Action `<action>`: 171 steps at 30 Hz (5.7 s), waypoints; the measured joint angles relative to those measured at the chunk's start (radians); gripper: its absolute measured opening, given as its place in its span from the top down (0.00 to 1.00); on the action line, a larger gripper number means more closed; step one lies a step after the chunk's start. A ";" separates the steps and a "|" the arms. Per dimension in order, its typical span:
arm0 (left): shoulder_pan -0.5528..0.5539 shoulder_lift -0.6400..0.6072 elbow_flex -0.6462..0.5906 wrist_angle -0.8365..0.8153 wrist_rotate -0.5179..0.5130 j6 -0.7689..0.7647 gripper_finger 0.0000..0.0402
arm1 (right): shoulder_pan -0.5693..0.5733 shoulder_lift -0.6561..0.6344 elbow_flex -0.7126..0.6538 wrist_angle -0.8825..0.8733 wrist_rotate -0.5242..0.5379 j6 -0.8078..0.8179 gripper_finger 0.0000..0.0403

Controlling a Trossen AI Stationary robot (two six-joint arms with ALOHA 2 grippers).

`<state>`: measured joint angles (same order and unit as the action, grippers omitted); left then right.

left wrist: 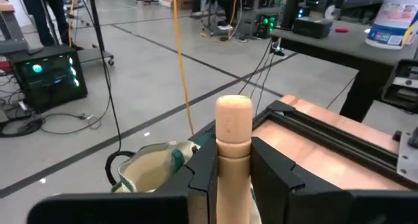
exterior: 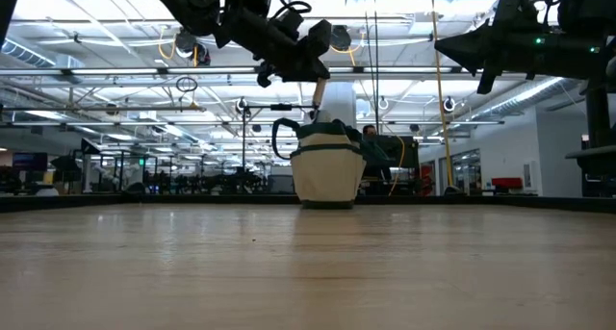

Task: Pick & Place Garden tools in Gardening bag
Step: Put the left trowel into the gardening bag, then put the hand rake into the gardening bag

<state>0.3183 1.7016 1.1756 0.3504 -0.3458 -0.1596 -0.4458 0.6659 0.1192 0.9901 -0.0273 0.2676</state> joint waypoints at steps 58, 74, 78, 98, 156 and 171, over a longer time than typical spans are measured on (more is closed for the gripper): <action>-0.142 -0.166 0.000 -0.259 -0.049 0.104 0.74 | 0.000 0.000 0.000 0.022 0.000 0.000 1.00; -0.361 -0.242 0.002 -0.428 -0.245 0.045 0.74 | 0.000 0.000 0.000 0.018 -0.001 0.000 1.00; -0.424 -0.256 -0.002 -0.512 -0.288 -0.009 0.74 | 0.000 0.000 0.000 0.015 -0.001 0.000 1.00; -0.758 -0.281 0.000 -0.987 -0.162 -0.745 0.74 | 0.000 0.000 0.000 -0.009 -0.001 0.000 1.00; -1.139 -0.280 -0.287 -1.101 0.120 -2.127 0.74 | 0.000 0.000 0.000 -0.009 -0.001 0.000 1.00; -1.139 -0.280 -0.287 -1.106 0.119 -2.142 0.59 | 0.000 0.000 0.000 -0.009 -0.001 0.000 1.00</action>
<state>-0.8204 1.4212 0.8886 -0.7551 -0.2264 -2.3014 -0.4458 0.6659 0.1192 0.9813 -0.0280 0.2680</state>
